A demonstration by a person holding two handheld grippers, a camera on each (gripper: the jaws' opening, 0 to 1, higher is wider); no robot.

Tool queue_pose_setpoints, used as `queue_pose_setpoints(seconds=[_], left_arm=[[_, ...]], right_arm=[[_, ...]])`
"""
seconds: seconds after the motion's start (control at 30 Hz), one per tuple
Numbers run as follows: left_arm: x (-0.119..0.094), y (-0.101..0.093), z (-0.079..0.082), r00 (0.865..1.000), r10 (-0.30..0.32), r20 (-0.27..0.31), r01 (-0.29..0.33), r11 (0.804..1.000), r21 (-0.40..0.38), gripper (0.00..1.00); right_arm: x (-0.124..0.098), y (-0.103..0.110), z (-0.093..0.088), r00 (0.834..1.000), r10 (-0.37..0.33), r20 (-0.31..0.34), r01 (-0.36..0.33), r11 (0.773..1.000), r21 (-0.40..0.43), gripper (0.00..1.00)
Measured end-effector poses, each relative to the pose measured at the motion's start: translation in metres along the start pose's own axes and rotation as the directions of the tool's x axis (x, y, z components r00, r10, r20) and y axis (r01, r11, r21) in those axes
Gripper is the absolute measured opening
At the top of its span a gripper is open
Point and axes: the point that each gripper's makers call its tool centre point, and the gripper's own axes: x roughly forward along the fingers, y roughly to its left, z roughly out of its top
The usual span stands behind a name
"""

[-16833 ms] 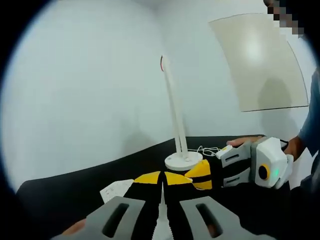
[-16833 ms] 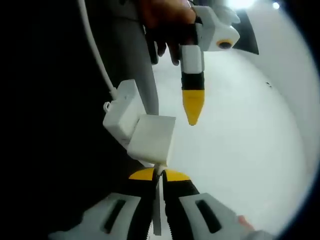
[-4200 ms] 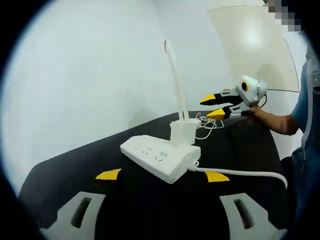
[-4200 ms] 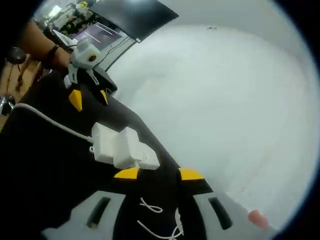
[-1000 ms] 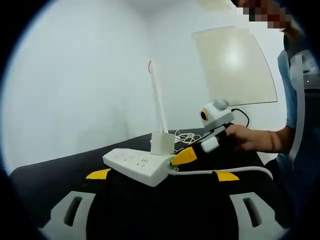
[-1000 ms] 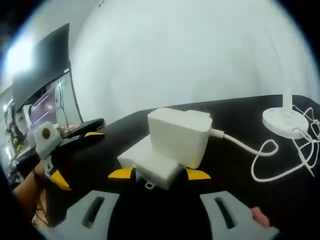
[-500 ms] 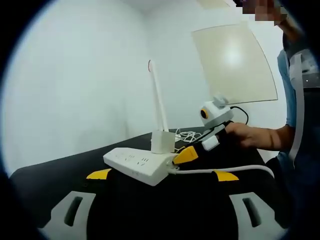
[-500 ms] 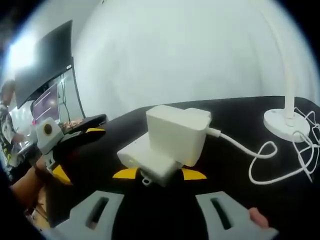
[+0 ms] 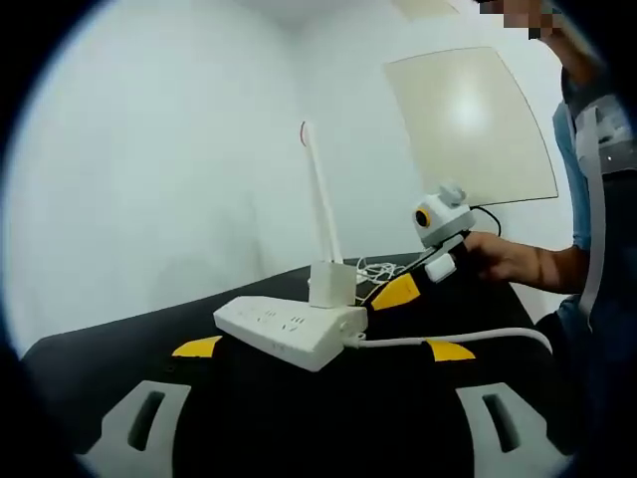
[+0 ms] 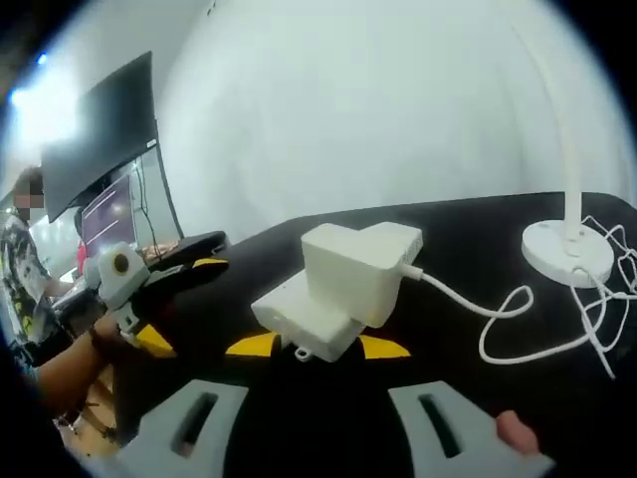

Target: Insert the desk lamp plug into the socket, turn on the power strip switch, turn on the lamp switch, then turn off the lamp switch, turn off the power strip switch, and remove the plug from the socket.

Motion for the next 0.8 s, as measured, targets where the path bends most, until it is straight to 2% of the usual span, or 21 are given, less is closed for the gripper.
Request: queue_pose_setpoints(seconds=[0.27,0.4,0.67,0.8], left_arm=[[0.0,0.002,0.001,1.0,0.014,0.003,-0.014,1.0,-0.016,0.75],[0.0,-0.001,0.01,0.999,0.002,0.053,0.004,0.994,-0.109,0.79],[-0.001,-0.001,0.015,0.997,0.011,0.072,0.001,0.988,-0.156,0.71],[0.0,0.008,0.018,0.997,0.043,0.069,-0.031,0.984,-0.177,0.69]], right_arm=[[-0.012,0.002,0.004,1.0,0.021,0.008,-0.021,1.0,-0.006,0.31],[-0.021,0.0,0.008,1.0,0.026,0.017,-0.026,1.0,-0.007,0.31],[-0.043,-0.01,0.018,0.999,0.017,0.051,-0.018,1.0,0.011,0.31],[-0.054,-0.016,0.026,0.998,0.012,0.059,-0.012,1.0,0.006,0.31]])
